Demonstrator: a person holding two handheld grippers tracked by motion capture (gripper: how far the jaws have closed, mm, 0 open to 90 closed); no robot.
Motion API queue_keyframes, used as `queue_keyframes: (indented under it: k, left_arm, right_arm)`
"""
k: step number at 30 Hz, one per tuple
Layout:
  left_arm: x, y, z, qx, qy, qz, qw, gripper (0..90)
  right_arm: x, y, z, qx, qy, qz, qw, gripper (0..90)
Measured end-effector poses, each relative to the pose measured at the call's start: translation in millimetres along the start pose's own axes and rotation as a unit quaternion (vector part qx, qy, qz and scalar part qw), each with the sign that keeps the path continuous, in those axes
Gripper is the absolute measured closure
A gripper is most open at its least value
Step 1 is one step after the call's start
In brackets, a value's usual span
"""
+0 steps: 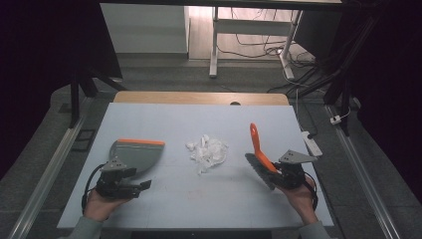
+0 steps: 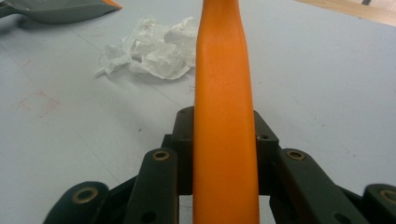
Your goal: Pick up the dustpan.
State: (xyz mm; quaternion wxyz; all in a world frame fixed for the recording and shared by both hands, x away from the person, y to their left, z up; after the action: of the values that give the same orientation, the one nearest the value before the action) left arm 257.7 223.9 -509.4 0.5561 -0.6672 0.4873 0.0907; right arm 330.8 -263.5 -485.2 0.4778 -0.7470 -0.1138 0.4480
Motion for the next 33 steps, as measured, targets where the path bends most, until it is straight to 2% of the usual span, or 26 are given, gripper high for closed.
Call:
queue_keyframes:
  k: [4,6,7,16,18,23,28,33]
  left_arm:
    - [-1.1,-0.7,-1.6,0.002,0.0,0.0,1.0,22.1]
    - [-1.8,-0.8,-4.6,0.009,0.0,0.003,1.0,22.1]
    - [-2.2,-1.6,-8.8,0.019,0.0,0.007,0.9998,22.1]
    - [-4.0,-7.0,-20.8,0.039,-0.003,0.019,0.9991,21.7]
    - [-5.9,-8.7,-22.5,0.04,-0.009,0.026,0.9988,21.6]
    - [-8.9,-21.5,-26.9,0.03,-0.028,0.05,0.9979,21.7]
    - [-7.4,-36.2,-29.8,0.012,-0.052,0.09,0.9945,21.7]
    - [-5.8,-39.0,-20.3,-0.016,-0.076,0.098,0.9921,21.5]
  right_arm:
    - [-0.4,-0.2,0.0,0.001,0.001,0.0,1.0,70.2]
    - [-0.5,-0.4,0.1,0.002,0.001,-0.001,1.0,70.3]
    - [-0.5,-0.6,0.2,0.002,-0.001,-0.002,1.0,70.3]
    - [-0.9,-0.7,-2.4,0.009,-0.002,-0.005,1.0,70.3]
    - [-1.2,-1.2,-3.7,0.01,-0.001,-0.007,0.9999,70.2]
    - [-0.7,-1.4,-4.8,0.011,-0.002,-0.009,0.9999,70.2]
    - [1.2,-3.2,-3.0,0.006,-0.004,-0.007,0.9999,70.2]
    - [1.8,-3.5,-1.9,0.005,-0.005,-0.006,1.0,70.2]
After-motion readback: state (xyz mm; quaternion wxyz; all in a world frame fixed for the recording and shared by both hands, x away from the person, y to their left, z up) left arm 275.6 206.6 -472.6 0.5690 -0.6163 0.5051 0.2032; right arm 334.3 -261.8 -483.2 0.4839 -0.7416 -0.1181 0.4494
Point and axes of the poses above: each handheld gripper's, and its own axes: x roughly forward along the jaws, y roughly out of its underside, z roughly to its left, the point moved 2 cm from there along x, roughly forward along the jaws, and after that the axes turned 11 degrees about -x, right-handed, at the moved point
